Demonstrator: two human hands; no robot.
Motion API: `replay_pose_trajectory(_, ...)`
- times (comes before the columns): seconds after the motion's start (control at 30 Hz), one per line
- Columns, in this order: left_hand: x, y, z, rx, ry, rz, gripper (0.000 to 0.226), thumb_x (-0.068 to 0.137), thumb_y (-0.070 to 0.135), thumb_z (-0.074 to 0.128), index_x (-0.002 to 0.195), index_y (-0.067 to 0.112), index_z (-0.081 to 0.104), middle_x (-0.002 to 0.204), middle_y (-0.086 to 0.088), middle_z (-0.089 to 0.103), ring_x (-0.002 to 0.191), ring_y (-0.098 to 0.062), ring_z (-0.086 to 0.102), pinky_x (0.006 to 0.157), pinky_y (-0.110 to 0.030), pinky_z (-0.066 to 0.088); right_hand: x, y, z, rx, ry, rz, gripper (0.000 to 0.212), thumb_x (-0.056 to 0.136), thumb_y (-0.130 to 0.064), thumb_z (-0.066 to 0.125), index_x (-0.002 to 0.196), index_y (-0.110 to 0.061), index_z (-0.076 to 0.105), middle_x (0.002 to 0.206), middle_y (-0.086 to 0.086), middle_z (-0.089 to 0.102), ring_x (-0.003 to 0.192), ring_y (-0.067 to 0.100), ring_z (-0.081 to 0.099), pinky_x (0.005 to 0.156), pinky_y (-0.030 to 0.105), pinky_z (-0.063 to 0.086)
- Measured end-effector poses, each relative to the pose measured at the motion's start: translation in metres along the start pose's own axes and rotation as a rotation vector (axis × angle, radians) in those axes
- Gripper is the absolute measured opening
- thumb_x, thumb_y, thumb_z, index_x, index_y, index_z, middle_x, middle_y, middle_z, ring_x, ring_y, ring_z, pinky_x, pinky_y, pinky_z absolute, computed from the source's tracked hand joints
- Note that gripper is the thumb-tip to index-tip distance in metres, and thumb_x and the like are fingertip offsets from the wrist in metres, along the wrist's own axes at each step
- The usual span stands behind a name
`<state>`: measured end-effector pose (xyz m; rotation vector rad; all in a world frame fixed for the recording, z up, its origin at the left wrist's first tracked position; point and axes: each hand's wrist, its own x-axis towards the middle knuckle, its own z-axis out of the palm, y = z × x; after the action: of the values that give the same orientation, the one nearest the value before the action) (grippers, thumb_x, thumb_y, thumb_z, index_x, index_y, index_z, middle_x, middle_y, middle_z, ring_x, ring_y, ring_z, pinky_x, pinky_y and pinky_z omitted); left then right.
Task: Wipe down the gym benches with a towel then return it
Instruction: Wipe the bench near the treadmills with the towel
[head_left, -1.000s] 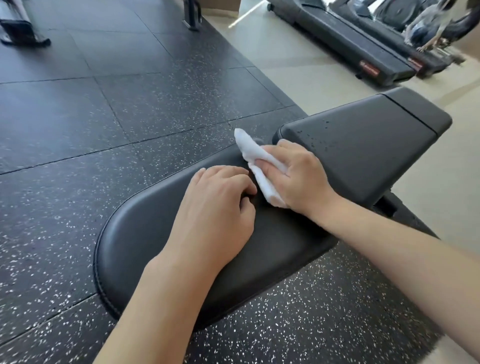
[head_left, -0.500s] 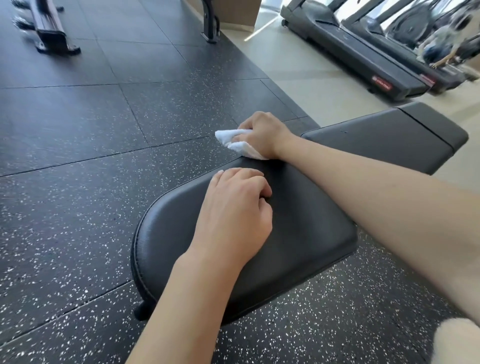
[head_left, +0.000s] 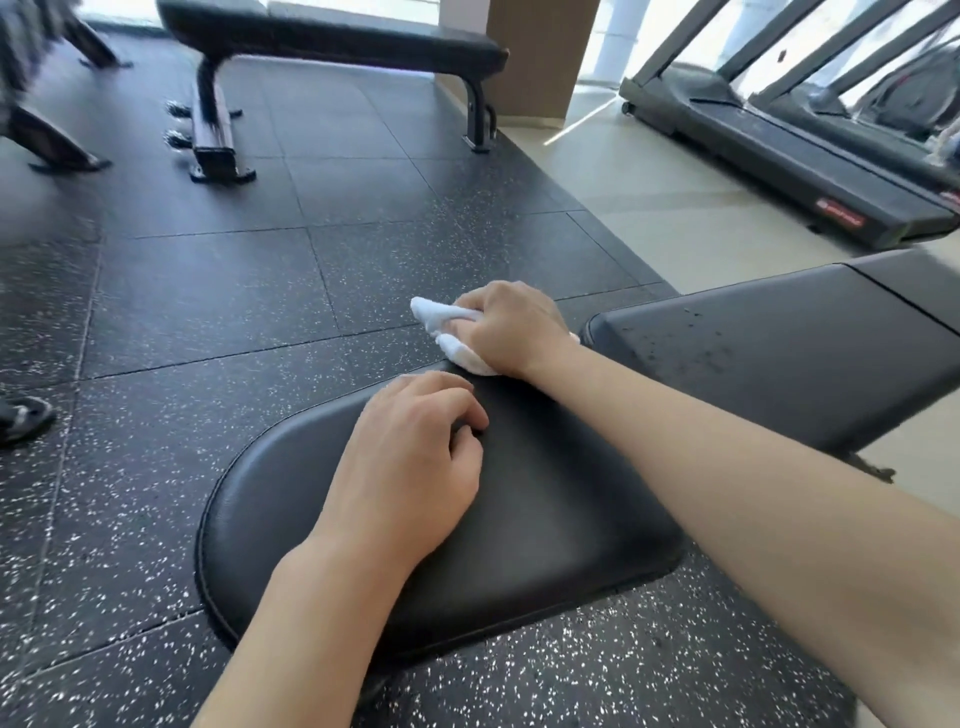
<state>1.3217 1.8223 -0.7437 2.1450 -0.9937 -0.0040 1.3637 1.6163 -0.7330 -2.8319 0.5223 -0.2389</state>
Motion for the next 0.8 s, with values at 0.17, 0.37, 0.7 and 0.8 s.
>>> replay_pose_trajectory(0.17,-0.006,0.002,-0.005,0.164,0.219,-0.290,0.013,0.085,0.011,0.067,0.089,0.022,0.072,0.109,0.008,0.068,0.103,-0.023,0.056,0.091,-0.035,0.044,-0.024,0.012,0.005,0.066,0.098,-0.184,0.030,0.094,-0.055,0.051,0.094,-0.033,0.071,0.092,-0.012,0.065,0.097,0.016,0.055,0.077,0.032,0.037)
replay_pose_trajectory(0.37,-0.019,0.022,0.009,0.340,0.168,-0.302,0.020,0.088,0.022,0.065,0.107,0.020,0.061,0.121,0.002,0.064,0.116,-0.026,0.056,0.107,-0.046,0.042,-0.026,0.013,0.003,0.090,0.091,-0.256,0.035,0.100,-0.052,0.045,0.087,-0.028,0.065,0.091,-0.009,0.063,0.095,0.018,0.053,0.077,0.035,0.043)
replay_pose_trajectory(0.7,-0.017,0.042,0.010,0.395,0.138,-0.399,0.035,0.084,0.039,0.050,0.113,0.024,0.060,0.131,0.008,0.061,0.122,-0.018,0.054,0.111,-0.040,0.040,-0.035,0.014,-0.002,0.139,0.135,-0.354,0.028,0.101,-0.040,0.050,0.098,-0.018,0.067,0.100,0.001,0.065,0.098,0.028,0.055,0.074,0.040,0.042)
replay_pose_trajectory(0.8,-0.017,0.047,0.012,0.395,0.157,-0.442,0.034,0.084,0.037,0.053,0.115,0.026,0.061,0.134,0.011,0.060,0.125,-0.016,0.054,0.113,-0.038,0.039,-0.057,0.017,-0.008,0.138,0.121,-0.422,0.024,0.101,-0.038,0.051,0.103,-0.019,0.065,0.103,0.001,0.065,0.100,0.029,0.057,0.074,0.040,0.042)
